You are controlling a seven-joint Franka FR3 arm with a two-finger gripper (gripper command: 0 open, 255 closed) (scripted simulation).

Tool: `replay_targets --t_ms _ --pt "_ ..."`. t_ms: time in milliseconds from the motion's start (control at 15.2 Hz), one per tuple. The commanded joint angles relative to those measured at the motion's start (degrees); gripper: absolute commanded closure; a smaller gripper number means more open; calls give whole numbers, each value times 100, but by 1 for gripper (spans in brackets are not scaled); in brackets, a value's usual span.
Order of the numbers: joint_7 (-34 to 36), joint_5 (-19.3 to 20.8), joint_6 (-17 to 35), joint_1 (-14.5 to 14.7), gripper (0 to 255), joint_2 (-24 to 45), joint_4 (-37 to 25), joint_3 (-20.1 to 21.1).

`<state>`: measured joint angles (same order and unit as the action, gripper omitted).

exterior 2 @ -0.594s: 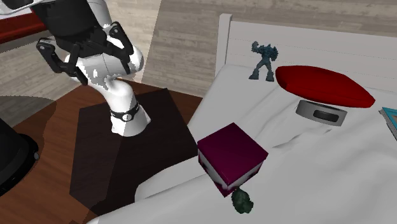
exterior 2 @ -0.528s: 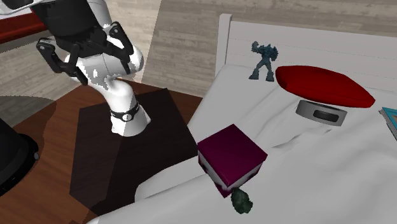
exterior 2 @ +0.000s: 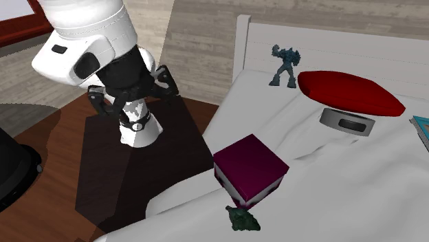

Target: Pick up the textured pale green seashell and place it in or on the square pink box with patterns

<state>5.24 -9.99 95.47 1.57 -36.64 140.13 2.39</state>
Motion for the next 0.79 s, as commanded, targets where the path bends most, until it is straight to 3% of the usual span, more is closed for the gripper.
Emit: replay_targets --t_ms 0,726 --pt "36 -86 323 52 0 347 -18 89" --pt "282 -434 1958 352 0 2592 -576 592"
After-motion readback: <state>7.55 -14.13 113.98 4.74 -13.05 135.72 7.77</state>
